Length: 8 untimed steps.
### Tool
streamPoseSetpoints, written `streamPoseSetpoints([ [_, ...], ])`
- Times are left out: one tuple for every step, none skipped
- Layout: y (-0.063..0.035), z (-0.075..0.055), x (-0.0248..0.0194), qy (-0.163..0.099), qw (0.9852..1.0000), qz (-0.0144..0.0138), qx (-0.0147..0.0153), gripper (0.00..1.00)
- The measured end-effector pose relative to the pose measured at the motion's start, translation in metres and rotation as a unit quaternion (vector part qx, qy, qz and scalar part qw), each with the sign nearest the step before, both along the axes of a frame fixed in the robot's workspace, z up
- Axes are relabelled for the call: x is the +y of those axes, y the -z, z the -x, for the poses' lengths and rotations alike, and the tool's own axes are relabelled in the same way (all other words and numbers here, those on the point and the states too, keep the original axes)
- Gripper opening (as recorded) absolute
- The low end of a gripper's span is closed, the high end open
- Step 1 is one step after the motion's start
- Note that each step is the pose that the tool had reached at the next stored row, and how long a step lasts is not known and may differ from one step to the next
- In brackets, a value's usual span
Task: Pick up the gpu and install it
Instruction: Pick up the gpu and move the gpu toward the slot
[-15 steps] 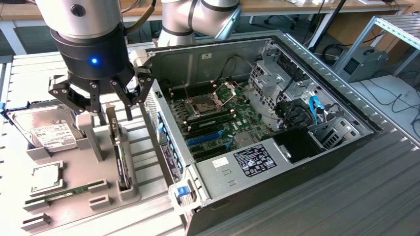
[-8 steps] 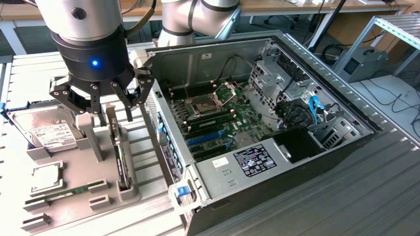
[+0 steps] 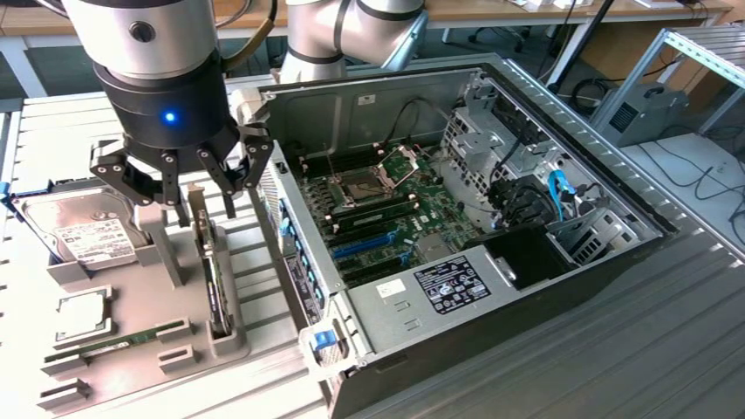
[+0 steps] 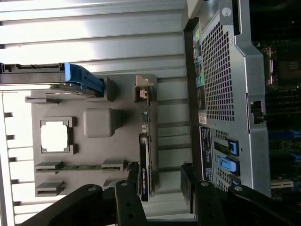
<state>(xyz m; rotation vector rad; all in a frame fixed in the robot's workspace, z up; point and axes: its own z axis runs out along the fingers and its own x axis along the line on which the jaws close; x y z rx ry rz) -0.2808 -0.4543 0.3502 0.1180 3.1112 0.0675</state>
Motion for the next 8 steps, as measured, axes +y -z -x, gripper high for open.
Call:
streamPoseSetpoints([
  [0.0002,0.0000,0.0000,0.000,1.0000,0.0000,0.0000,0.48],
  [0.0004,0.0000,0.0000,0.000,1.0000,0.0000,0.0000,0.48],
  [0.0006,0.0000,0.0000,0.000,1.0000,0.0000,0.0000,0.48],
  [0.0008,0.0000,0.0000,0.000,1.0000,0.0000,0.0000,0.48],
  [0.0011,0.0000,0.0000,0.000,1.0000,0.0000,0.0000,0.48],
  [0.0013,0.0000,0.0000,0.000,1.0000,0.0000,0.0000,0.48],
  [0.0015,0.0000,0.0000,0.000,1.0000,0.0000,0.0000,0.48],
  [0.0017,0.0000,0.0000,0.000,1.0000,0.0000,0.0000,0.48],
])
